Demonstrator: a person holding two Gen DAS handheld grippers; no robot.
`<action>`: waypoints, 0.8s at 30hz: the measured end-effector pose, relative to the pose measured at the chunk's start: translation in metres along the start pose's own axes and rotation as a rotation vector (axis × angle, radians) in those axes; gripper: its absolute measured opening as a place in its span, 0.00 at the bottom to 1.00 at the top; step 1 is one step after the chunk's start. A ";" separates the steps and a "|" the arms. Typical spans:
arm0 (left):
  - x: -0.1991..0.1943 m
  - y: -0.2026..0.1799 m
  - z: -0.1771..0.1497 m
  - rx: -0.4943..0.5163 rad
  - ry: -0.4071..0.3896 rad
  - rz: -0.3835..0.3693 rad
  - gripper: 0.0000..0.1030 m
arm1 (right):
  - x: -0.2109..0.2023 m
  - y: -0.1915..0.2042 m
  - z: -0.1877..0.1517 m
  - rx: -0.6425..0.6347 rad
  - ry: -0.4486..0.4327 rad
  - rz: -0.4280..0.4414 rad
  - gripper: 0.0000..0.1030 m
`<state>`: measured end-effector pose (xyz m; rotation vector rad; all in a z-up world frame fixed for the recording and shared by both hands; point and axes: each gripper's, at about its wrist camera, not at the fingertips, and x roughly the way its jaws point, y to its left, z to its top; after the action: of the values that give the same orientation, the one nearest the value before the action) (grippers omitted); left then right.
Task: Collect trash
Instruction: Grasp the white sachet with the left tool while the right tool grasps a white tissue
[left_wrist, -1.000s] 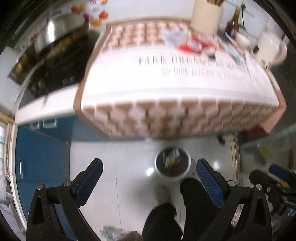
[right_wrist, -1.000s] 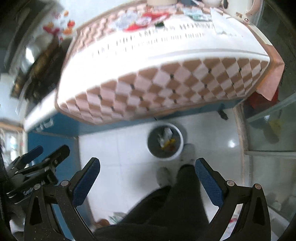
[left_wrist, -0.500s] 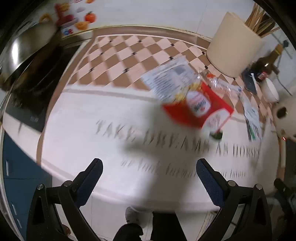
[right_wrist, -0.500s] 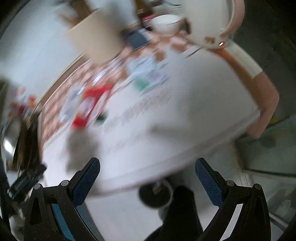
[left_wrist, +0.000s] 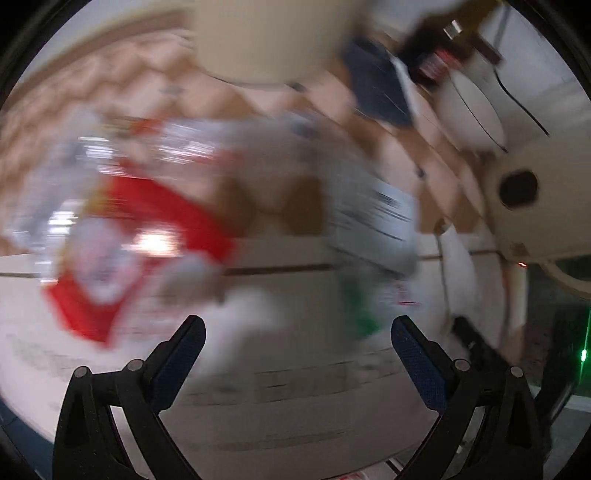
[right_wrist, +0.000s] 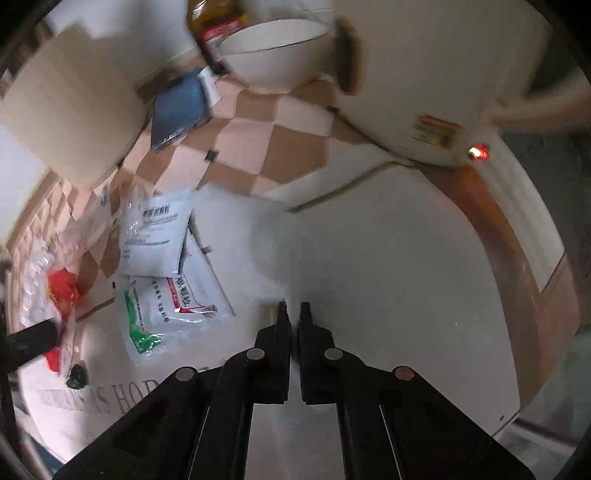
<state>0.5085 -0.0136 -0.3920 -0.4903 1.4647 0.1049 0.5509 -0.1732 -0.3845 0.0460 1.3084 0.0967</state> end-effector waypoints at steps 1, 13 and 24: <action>0.008 -0.008 0.001 0.006 0.014 -0.002 0.97 | -0.002 -0.008 -0.001 0.012 -0.003 -0.004 0.03; 0.011 -0.050 -0.019 0.225 -0.109 0.278 0.01 | -0.019 -0.091 -0.017 0.158 -0.015 -0.007 0.03; -0.116 0.023 -0.132 0.181 -0.258 0.239 0.00 | -0.077 -0.050 -0.076 0.115 -0.061 0.161 0.03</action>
<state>0.3639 -0.0172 -0.2896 -0.1462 1.2598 0.2156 0.4598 -0.2323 -0.3350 0.2505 1.2475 0.1562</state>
